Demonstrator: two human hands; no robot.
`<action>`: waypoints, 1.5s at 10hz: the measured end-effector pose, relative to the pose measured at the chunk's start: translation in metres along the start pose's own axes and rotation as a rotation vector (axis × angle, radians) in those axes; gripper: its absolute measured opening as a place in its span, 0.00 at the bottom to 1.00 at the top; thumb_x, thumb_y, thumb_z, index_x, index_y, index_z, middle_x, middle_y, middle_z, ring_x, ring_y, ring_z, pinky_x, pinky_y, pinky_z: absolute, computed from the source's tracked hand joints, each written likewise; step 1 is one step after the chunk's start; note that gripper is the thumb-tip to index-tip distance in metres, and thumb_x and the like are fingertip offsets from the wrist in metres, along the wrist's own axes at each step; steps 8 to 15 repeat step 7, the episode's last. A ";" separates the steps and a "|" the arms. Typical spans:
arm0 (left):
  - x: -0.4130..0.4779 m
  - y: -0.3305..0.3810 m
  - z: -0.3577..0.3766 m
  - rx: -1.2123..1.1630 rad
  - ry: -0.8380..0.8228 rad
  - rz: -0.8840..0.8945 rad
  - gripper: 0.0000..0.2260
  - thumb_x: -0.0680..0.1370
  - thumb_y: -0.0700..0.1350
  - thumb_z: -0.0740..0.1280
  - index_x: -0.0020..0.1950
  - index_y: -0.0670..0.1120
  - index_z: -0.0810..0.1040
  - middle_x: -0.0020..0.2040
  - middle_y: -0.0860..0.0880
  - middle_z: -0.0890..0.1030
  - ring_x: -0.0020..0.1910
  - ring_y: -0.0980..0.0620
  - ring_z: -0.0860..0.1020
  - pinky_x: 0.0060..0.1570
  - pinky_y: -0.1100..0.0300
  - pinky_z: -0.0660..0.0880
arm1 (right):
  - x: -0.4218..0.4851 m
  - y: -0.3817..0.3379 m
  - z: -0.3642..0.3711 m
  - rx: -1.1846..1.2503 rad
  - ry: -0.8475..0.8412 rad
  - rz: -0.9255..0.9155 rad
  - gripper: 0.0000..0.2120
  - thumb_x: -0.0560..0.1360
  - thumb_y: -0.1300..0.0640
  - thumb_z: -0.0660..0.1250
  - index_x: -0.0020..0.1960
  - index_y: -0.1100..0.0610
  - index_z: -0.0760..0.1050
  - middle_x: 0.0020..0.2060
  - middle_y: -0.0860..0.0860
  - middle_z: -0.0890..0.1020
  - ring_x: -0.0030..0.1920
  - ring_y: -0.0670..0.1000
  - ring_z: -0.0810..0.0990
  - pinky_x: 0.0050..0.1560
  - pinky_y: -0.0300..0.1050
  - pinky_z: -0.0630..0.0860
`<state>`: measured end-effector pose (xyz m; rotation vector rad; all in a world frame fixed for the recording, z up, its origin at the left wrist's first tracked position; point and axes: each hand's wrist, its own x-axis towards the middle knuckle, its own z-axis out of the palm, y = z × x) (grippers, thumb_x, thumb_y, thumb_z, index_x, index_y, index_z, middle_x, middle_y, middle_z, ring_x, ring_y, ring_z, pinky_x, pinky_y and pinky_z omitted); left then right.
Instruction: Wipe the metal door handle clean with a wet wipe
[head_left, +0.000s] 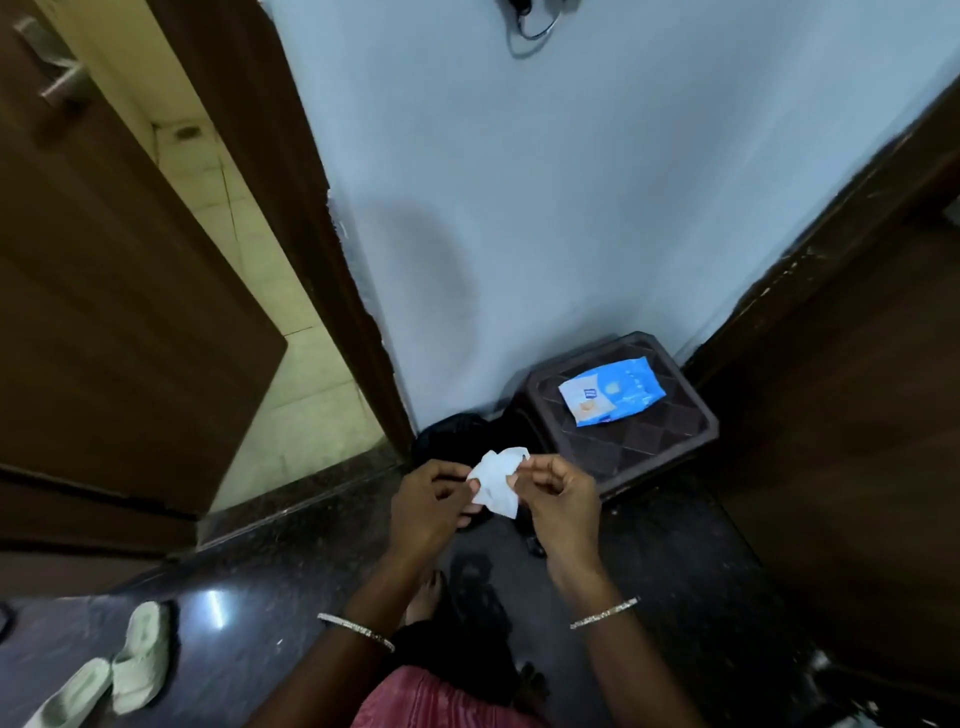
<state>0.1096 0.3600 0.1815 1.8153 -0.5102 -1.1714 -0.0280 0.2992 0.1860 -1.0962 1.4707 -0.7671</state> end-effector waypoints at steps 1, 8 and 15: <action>0.048 -0.012 -0.017 0.096 0.015 -0.005 0.06 0.75 0.40 0.72 0.49 0.39 0.80 0.42 0.42 0.85 0.38 0.48 0.85 0.41 0.53 0.83 | 0.030 0.017 0.043 -0.122 0.021 0.045 0.04 0.70 0.69 0.76 0.44 0.63 0.85 0.39 0.56 0.87 0.41 0.51 0.84 0.49 0.49 0.82; 0.352 -0.188 0.010 0.033 -0.070 -0.553 0.18 0.81 0.32 0.59 0.72 0.36 0.66 0.40 0.42 0.75 0.34 0.46 0.72 0.38 0.52 0.71 | 0.280 0.256 0.207 -0.213 0.019 0.491 0.14 0.74 0.62 0.74 0.58 0.64 0.83 0.53 0.63 0.86 0.53 0.59 0.84 0.57 0.48 0.78; 0.352 -0.188 0.010 0.033 -0.070 -0.553 0.18 0.81 0.32 0.59 0.72 0.36 0.66 0.40 0.42 0.75 0.34 0.46 0.72 0.38 0.52 0.71 | 0.280 0.256 0.207 -0.213 0.019 0.491 0.14 0.74 0.62 0.74 0.58 0.64 0.83 0.53 0.63 0.86 0.53 0.59 0.84 0.57 0.48 0.78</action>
